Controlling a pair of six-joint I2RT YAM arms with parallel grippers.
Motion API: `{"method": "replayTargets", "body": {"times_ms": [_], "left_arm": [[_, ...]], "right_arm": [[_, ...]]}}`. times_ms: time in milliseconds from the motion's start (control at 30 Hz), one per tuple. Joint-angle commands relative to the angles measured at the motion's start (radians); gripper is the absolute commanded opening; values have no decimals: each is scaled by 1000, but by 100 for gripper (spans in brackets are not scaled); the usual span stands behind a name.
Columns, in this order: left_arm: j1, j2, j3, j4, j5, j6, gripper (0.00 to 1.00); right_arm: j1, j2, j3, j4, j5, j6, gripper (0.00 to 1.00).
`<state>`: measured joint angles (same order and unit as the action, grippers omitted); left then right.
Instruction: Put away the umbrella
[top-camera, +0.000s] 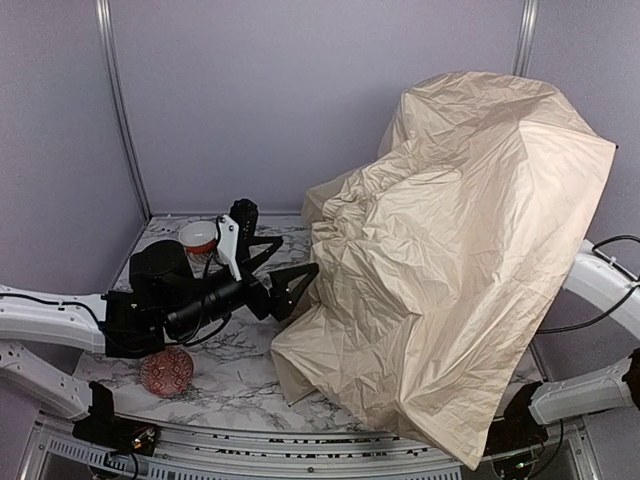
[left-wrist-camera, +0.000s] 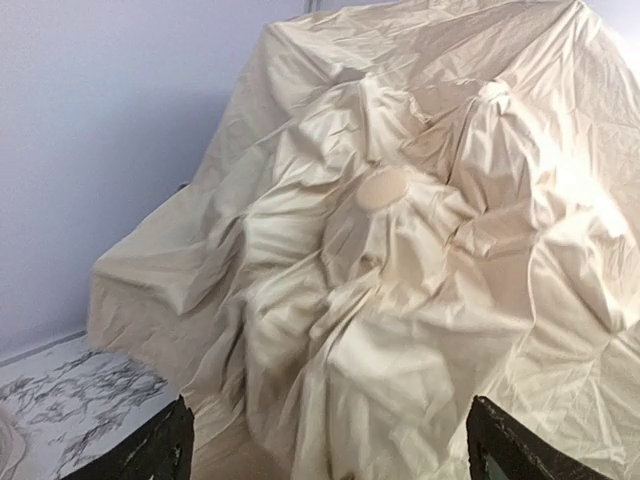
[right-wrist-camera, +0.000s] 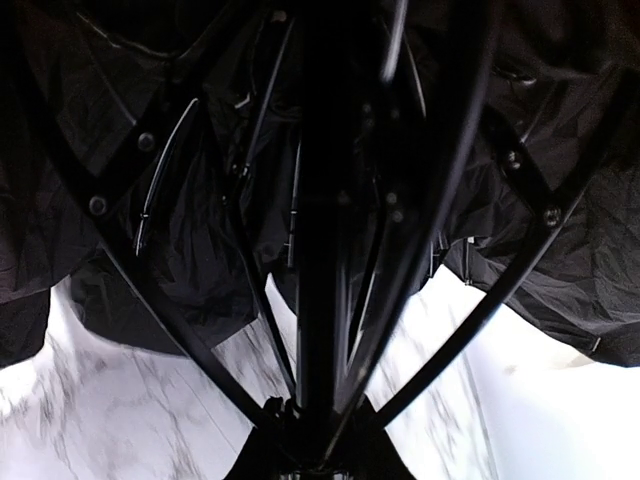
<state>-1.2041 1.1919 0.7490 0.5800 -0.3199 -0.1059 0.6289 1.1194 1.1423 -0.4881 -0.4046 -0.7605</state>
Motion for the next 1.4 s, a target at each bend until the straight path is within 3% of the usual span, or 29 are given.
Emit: {"method": "replayTargets", "body": {"times_ms": [0,167,267,467,567,667,933,1100,1367], "left_arm": [[1,128,106,7,232,24,98],[1,191,171,44,109,65,97],[1,195,192,50,107,64,89],[1,177,130,125,78,-11,46],[3,181,92,145,43,-53,23],[7,182,77,146,-15,-70,14],[75,121,51,126,-289,-63,6],[115,91,2,125,-382,-44,7],[122,61,-1,125,-360,41,5]], "right_arm": [[120,-4,-71,345,-46,39,0],[262,65,-139,495,-79,113,0],[301,122,-141,498,-93,129,3],[307,146,-156,494,-88,176,19],[307,119,-168,496,-63,208,34],[302,83,-194,476,-20,256,55],[232,-66,-402,516,83,478,99],[12,-247,-594,629,126,610,100],[-350,-568,-656,725,289,563,100]]}}
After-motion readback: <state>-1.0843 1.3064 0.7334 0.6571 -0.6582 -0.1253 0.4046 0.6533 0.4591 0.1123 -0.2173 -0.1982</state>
